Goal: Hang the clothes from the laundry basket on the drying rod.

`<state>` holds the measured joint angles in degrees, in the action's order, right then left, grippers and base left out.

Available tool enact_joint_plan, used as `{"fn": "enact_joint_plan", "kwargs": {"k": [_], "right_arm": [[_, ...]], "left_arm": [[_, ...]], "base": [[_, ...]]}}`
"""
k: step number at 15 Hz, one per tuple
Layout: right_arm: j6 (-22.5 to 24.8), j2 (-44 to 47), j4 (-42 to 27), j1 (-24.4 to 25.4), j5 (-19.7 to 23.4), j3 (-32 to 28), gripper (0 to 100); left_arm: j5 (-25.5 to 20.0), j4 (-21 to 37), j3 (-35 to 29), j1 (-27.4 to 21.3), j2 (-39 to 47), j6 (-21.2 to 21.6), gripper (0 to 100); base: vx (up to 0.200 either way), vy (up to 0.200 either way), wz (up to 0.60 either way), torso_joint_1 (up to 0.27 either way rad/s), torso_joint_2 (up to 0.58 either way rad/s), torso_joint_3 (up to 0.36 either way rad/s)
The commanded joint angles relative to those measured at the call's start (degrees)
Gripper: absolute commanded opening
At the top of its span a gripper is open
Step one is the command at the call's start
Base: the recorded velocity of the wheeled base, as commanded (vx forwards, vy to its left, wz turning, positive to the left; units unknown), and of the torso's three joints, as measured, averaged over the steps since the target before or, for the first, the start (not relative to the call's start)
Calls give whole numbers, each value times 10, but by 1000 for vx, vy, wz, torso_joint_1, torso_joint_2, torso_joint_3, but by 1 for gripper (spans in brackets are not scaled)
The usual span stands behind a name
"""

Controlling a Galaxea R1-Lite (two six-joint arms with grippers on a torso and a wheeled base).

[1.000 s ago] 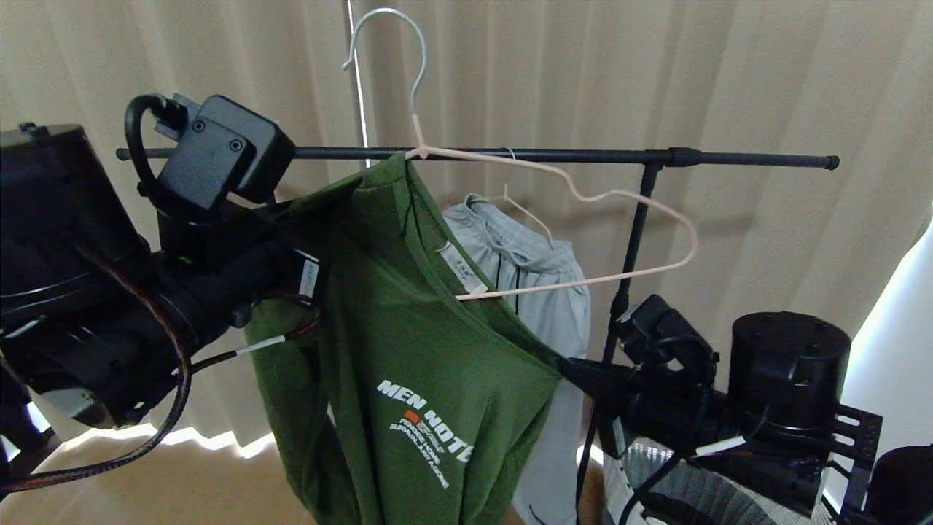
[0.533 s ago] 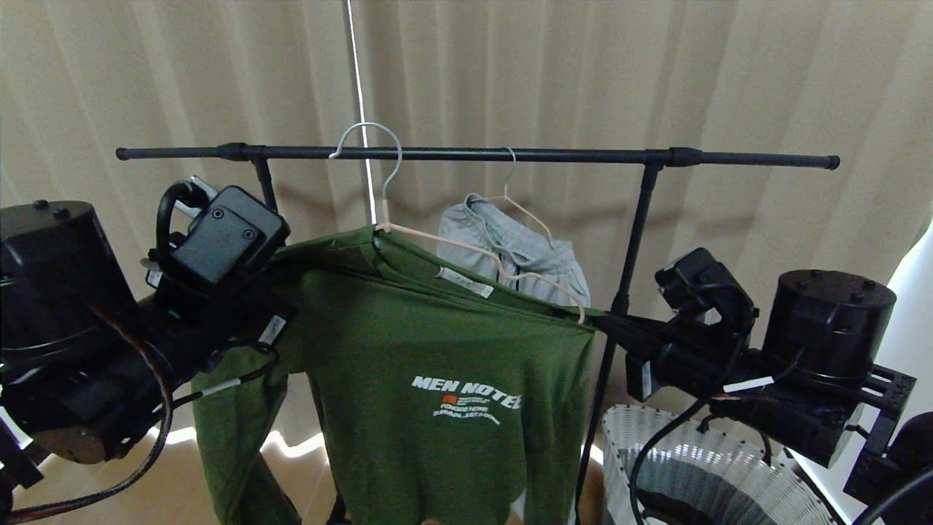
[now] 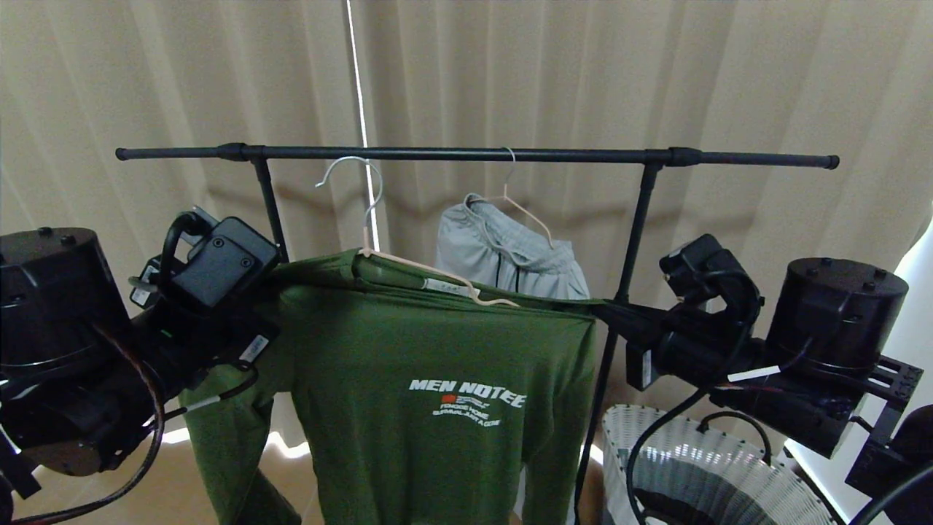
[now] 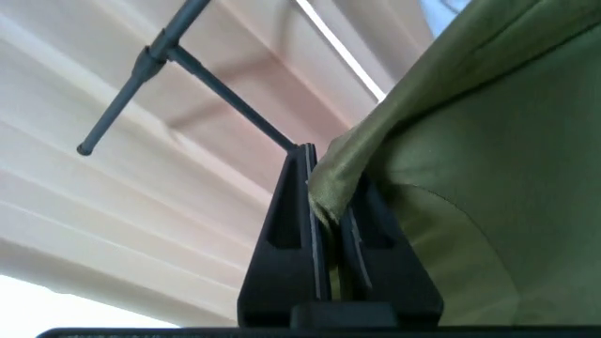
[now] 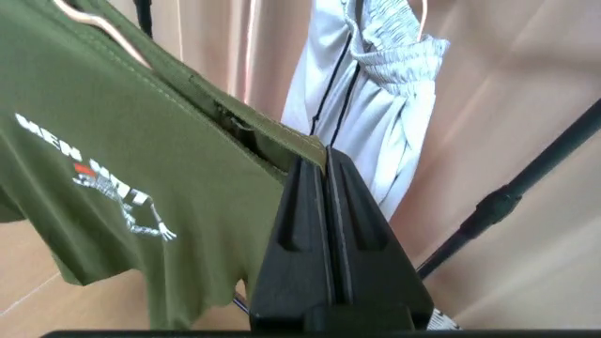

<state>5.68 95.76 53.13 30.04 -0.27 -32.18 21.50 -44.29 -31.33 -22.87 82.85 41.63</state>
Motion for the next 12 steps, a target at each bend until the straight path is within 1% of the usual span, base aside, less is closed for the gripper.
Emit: {"fn": "enact_joint_plan", "kwargs": {"k": [1, 2, 3, 4, 7, 9, 11, 12], "right_arm": [[0, -2, -2, 27, 9, -2, 0], [0, -2, -3, 42, 17, -1, 0], [0, -2, -3, 49, 21, -1, 100], [0, -4, -3, 72, 31, -2, 100], [0, 1, -2, 107, 33, -24, 100], [6, 5, -3, 110, 33, -40, 100], [22, 14, -3, 110, 33, -54, 100], [23, 15, -4, 110, 33, -55, 100]], "left_arm": [[0, 0, 0, 0, 4, -1, 0], [1, -1, -4, 0, 9, -3, 0], [1, -1, -5, 0, 10, -2, 0], [2, -1, -7, 0, 13, -3, 0], [3, -1, -11, -2, 13, -11, 0], [3, -1, -15, -5, 18, -28, 0], [5, -1, -16, -10, 21, -43, 0], [5, -1, -16, -10, 21, -44, 0]], "base": [[0, 0, 0, 0, 0, 0], [0, 0, 0, 0, 0, 0], [0, 0, 0, 0, 0, 0], [0, 0, 0, 0, 0, 0], [0, 0, 0, 0, 0, 0], [0, 0, 0, 0, 0, 0], [0, 0, 0, 0, 0, 0], [0, 0, 0, 0, 0, 0]]}}
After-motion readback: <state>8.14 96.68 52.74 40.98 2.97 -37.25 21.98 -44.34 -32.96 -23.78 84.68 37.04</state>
